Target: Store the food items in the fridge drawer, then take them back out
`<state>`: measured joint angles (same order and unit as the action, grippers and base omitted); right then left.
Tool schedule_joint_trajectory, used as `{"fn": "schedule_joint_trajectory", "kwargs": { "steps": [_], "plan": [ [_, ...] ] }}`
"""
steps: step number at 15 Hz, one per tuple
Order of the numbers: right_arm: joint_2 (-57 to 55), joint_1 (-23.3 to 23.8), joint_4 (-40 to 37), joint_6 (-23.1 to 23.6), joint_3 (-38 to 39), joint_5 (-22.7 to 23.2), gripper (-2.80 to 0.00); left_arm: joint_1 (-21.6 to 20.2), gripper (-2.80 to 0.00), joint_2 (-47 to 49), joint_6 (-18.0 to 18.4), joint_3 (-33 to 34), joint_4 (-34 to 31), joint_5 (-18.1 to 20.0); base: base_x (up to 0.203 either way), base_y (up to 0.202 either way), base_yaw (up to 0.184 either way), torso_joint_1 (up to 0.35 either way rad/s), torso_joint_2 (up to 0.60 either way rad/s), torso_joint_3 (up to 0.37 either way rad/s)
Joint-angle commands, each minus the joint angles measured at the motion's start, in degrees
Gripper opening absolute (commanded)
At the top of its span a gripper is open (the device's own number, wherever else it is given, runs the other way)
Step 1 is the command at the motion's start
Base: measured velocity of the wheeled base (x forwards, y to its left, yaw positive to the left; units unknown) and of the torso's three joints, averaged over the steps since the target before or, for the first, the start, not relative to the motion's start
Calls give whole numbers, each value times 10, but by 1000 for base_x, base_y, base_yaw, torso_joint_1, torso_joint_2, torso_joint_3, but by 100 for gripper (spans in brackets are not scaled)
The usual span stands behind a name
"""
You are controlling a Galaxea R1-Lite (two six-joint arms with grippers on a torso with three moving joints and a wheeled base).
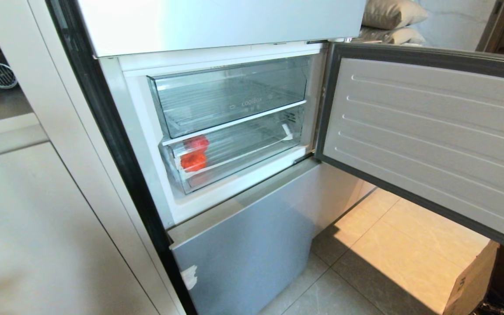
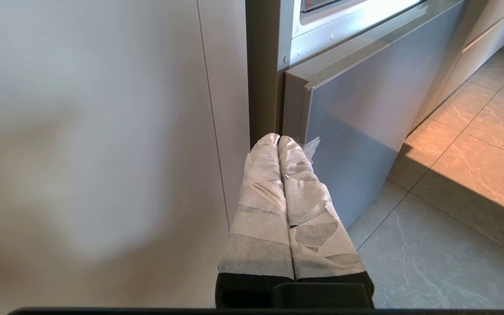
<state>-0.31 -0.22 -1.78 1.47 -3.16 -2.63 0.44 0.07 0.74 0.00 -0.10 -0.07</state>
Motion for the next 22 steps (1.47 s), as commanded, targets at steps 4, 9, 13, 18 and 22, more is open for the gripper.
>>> {"fn": "schedule_joint_trajectory", "kwargs": {
  "steps": [4, 9, 13, 18, 22],
  "plan": [
    [-185, 32, -4, -133, -197, -74, -280, 0, -280, 0, -1, 0, 1, 0, 0, 0, 0, 0, 0, 0],
    [-445, 346, 180, -320, -302, -39, -280, 0, -280, 0, -2, 0, 1, 0, 0, 0, 0, 0, 0, 0],
    [-582, 604, 328, -431, -345, 43, -280, 0, -280, 0, -2, 0, 1, 0, 0, 0, 0, 0, 0, 0],
    [-735, 654, 444, -523, -396, 106, -280, 0, -280, 0, -1, 0, 1, 0, 0, 0, 0, 0, 0, 0],
    [-844, 655, 443, -589, -468, 199, -280, 0, -280, 0, -1, 0, 1, 0, 0, 0, 0, 0, 0, 0]
  ]
}}
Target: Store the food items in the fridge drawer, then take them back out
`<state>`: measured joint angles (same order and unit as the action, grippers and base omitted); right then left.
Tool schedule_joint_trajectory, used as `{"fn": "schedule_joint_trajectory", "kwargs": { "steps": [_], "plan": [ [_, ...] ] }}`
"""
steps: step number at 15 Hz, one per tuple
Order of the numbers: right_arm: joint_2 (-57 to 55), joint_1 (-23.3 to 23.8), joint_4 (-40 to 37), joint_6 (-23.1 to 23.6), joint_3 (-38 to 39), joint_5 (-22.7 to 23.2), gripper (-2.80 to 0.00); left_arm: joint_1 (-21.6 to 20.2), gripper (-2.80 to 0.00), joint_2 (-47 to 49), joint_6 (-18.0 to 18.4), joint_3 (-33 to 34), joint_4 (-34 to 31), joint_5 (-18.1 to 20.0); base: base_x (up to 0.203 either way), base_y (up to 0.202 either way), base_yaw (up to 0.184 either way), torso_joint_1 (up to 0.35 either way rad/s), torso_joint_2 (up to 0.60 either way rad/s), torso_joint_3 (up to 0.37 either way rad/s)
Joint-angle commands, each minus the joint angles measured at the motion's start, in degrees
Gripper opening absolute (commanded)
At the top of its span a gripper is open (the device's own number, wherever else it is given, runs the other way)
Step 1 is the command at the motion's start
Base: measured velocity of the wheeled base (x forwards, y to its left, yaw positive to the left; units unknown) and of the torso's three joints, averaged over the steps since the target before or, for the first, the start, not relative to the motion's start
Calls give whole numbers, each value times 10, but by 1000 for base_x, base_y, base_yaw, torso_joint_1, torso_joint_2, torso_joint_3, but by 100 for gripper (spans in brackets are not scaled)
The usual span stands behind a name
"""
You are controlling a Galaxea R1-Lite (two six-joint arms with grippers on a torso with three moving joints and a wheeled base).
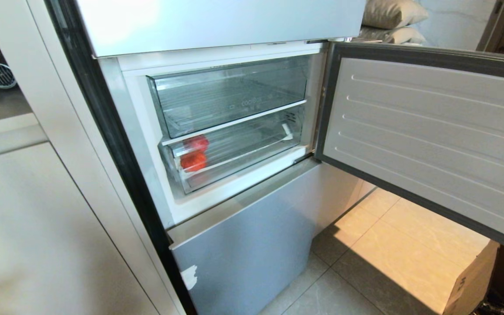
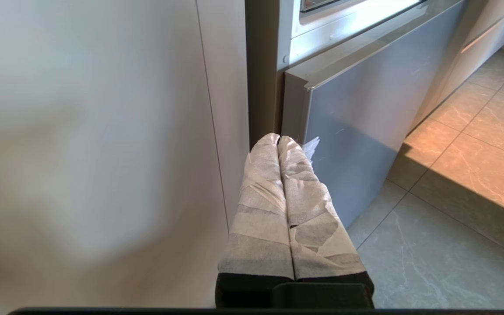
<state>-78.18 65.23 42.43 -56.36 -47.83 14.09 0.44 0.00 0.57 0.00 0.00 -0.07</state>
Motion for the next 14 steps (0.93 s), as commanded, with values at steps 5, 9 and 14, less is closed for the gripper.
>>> {"fn": "schedule_joint_trajectory", "kwargs": {
  "steps": [5, 9, 14],
  "plan": [
    [-154, -2, -83, -105, -123, 264, -280, 0, -280, 1, 0, 0, 0, 0, 0, 0, 0, 0, 0, 0],
    [-195, -16, -90, -128, -163, 373, -280, 0, -280, 1, 0, 0, 0, 0, 0, 0, 0, 0, 0, 0],
    [-167, -29, -113, -149, -149, 454, -280, 0, -280, 1, 0, 0, 0, 0, 0, 0, 0, 0, 0, 0]
  ]
}}
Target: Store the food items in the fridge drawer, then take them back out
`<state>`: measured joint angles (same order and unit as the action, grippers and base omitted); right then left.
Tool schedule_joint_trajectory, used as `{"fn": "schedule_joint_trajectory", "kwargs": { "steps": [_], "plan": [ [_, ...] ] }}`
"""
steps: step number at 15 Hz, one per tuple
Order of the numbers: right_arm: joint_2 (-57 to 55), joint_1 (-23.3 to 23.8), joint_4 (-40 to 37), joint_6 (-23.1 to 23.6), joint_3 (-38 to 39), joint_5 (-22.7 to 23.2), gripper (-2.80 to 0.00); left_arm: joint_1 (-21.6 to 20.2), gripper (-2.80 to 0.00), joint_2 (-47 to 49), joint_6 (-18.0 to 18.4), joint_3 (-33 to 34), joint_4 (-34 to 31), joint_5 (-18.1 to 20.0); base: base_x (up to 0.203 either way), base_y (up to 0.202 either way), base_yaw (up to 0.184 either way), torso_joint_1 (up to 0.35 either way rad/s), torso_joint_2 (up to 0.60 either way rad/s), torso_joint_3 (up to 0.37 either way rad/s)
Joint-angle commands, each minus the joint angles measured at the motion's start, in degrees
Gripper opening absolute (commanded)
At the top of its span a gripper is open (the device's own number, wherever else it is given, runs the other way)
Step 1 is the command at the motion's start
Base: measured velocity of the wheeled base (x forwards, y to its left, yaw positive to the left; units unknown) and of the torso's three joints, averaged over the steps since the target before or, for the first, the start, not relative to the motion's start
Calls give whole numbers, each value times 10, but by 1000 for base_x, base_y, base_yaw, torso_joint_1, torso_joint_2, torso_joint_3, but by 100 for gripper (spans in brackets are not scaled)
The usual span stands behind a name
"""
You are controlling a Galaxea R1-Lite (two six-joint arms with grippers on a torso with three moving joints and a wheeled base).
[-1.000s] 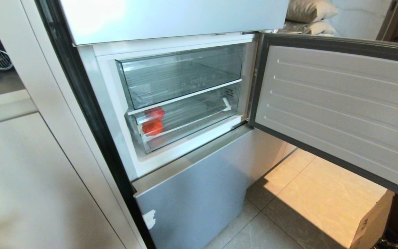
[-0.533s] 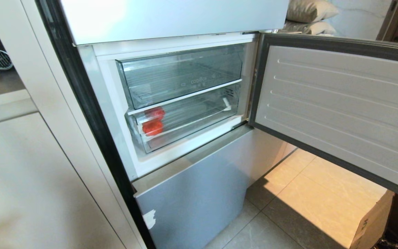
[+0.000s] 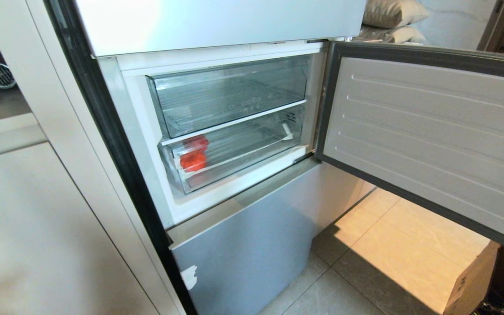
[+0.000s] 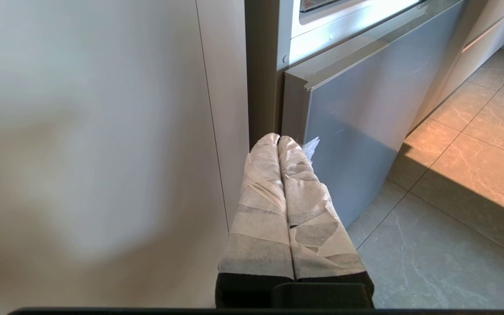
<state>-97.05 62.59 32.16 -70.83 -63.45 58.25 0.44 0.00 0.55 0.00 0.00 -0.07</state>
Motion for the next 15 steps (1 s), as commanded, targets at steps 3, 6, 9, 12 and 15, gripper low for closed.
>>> {"fn": "schedule_joint_trajectory", "kwargs": {
  "steps": [3, 6, 9, 12, 15],
  "plan": [
    [105, -2, -53, -5, 43, 18, -280, 0, -280, 1, 0, 0, 0, 0, 0, 0, 0, 0, 0, 0],
    [201, 8, -53, -28, 43, 16, -280, 0, -280, 1, 0, 0, 0, 0, 0, 0, 0, 0, 0, 0],
    [215, 16, -27, -196, -142, 6, -280, 0, -280, 1, 0, 0, 0, 0, 0, 0, 0, 0, 0, 0],
    [215, 39, 27, -324, -300, -27, -280, 0, -280, 1, 0, 0, 0, 0, 0, 0, 0, 0, 0, 0],
    [221, 69, 50, -269, -250, -87, -280, 0, -280, 1, 0, 0, 0, 0, 0, 0, 0, 0, 0, 0]
  ]
}}
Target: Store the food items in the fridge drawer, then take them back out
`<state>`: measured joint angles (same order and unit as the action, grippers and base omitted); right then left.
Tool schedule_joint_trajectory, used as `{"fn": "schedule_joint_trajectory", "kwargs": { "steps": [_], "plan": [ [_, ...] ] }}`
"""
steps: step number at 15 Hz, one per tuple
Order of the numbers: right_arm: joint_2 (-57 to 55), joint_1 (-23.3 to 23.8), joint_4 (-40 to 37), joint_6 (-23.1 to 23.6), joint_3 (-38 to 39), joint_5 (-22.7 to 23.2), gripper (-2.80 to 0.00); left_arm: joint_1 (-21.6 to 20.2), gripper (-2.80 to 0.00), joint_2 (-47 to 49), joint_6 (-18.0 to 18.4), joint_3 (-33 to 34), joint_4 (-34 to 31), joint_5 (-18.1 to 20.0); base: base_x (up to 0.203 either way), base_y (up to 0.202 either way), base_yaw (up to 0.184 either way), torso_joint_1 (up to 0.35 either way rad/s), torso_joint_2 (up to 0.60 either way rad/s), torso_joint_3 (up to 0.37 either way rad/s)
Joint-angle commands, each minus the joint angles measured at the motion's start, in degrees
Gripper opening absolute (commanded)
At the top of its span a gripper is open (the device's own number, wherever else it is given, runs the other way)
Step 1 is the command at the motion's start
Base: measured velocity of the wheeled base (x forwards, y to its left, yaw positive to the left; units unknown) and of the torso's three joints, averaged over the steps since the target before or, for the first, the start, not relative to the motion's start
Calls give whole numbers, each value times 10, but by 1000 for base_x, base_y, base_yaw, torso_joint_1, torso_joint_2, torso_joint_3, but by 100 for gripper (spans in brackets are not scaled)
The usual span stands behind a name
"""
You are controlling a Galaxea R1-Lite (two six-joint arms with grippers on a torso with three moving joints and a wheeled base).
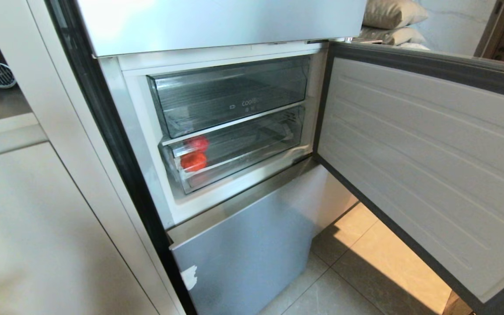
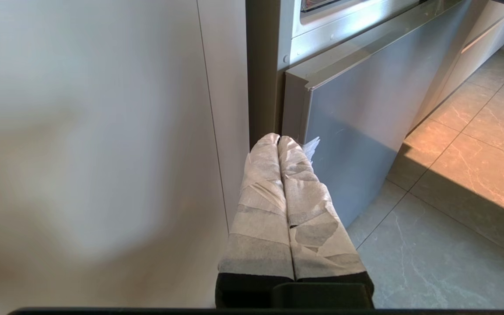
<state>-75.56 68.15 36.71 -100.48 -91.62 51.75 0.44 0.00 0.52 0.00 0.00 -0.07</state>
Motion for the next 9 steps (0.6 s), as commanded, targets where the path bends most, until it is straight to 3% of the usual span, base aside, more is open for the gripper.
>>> {"fn": "schedule_joint_trajectory", "kwargs": {
  "steps": [1, 3, 5, 7, 9],
  "plan": [
    [9, 19, 9, 71, 90, -59, -280, 0, -280, 1, 0, 0, 0, 0, 0, 0, 0, 0, 0, 0],
    [17, 29, 18, 173, 254, -150, -280, 0, -280, 1, 0, 0, 0, 0, 0, 0, 0, 0, 0, 0],
    [31, 32, 24, 229, 367, -198, -280, 0, -280, 1, 0, 0, 0, 0, 0, 0, 0, 0, 0, 0],
    [48, -8, 27, 264, 464, -189, -280, 0, -280, 1, 0, 0, 0, 0, 0, 0, 0, 0, 0, 0],
    [59, -100, 27, 275, 510, -172, -280, 0, -280, 1, 0, 0, 0, 0, 0, 0, 0, 0, 0, 0]
  ]
}}
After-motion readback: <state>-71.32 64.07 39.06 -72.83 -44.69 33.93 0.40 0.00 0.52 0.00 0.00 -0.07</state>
